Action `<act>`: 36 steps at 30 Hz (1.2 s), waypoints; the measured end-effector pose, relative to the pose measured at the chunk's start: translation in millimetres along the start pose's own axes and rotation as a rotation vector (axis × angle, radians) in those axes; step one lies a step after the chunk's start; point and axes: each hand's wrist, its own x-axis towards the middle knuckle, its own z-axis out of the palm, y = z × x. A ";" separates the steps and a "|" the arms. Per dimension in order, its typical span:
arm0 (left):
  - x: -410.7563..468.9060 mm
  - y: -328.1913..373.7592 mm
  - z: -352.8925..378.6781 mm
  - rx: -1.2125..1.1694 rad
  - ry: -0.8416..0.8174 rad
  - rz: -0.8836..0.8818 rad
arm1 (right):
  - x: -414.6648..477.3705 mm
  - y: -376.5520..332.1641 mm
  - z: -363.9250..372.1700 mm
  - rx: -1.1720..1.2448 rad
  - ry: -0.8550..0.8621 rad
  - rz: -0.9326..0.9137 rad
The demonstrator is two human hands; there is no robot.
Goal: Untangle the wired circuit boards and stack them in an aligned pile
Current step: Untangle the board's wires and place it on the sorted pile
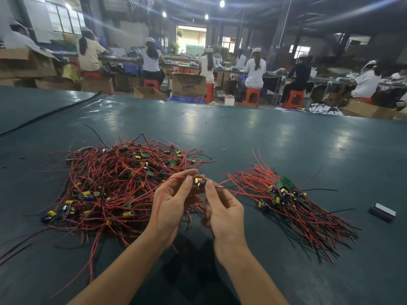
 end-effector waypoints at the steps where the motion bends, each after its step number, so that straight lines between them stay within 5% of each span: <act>1: -0.5 -0.4 1.0 -0.013 0.000 0.000 | 0.0 -0.7 -0.5 0.016 0.025 -0.005; 10: -6.3 0.9 1.8 -0.017 -0.124 -0.282 | -2.3 0.6 -3.3 -0.034 -0.130 0.044; 23: -1.4 -11.6 5.7 0.174 0.032 0.054 | 2.5 3.4 -3.8 0.041 -0.091 0.160; 36: 1.2 -15.9 4.6 0.198 0.050 0.037 | 7.9 7.2 -3.9 0.076 -0.009 0.155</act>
